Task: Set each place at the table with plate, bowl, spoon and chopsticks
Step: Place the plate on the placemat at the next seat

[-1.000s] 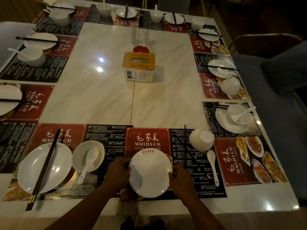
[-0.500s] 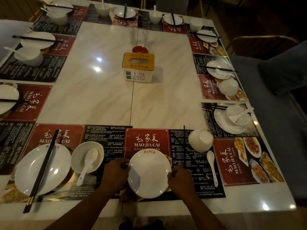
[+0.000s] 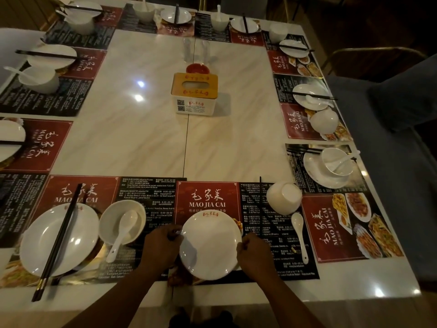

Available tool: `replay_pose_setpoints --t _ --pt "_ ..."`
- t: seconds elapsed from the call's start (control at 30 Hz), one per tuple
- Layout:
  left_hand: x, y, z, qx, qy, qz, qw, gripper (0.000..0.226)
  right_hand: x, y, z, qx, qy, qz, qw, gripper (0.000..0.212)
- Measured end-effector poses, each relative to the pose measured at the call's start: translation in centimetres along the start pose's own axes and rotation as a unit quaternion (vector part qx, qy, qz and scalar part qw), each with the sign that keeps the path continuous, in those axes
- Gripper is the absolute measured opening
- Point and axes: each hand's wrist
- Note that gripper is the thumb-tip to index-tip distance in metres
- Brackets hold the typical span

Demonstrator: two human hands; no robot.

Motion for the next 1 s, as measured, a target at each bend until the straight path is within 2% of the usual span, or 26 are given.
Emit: replay_pose_setpoints --t 0.2,0.37,0.43,0.5,0.6,0.73,0.9,1.0 --pt "0.0 0.4 -0.1 -0.008 0.008 0.004 1.0 0.023 0.0 -0.2 0.2 -0.001 0.009 0.009 1.0 0.007" --pt "-0.6 0.4 -0.2 -0.044 -0.042 -0.025 0.998 0.016 -0.7 -1.5 2.5 -0.109 0.057 0.016 0.992 0.013" --pt "-1.6 0.3 -0.8 -0.062 -0.049 -0.041 0.996 0.019 -1.3 -2.4 3.4 -0.121 0.067 0.013 0.99 0.025" --pt "-3.4 0.3 -1.6 -0.066 -0.053 -0.074 0.994 0.023 -2.0 -3.3 3.7 -0.097 0.076 0.008 0.992 0.031" --pt "-6.4 0.1 -3.2 -0.025 -0.039 -0.103 0.994 0.025 -2.3 -3.9 4.1 -0.058 0.09 0.014 0.994 0.022" --pt "-9.6 -0.2 -5.4 0.011 -0.005 -0.112 0.994 0.023 -1.7 -3.2 5.1 -0.011 0.031 0.026 0.999 0.013" --pt "-11.2 -0.5 -7.1 0.06 0.086 -0.077 0.992 0.015 -0.1 -0.2 5.1 0.059 -0.001 0.146 0.987 0.008" --pt "-11.0 0.1 -7.0 0.062 0.113 -0.055 0.99 0.008 0.6 0.4 4.9 0.094 -0.01 0.175 0.98 0.016"
Point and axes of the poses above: each hand's wrist, its own y-axis away from the middle knuckle, its own z-axis out of the back of the hand, x = y × z, and after that the axes turned 2 degrees about -y, right-handed
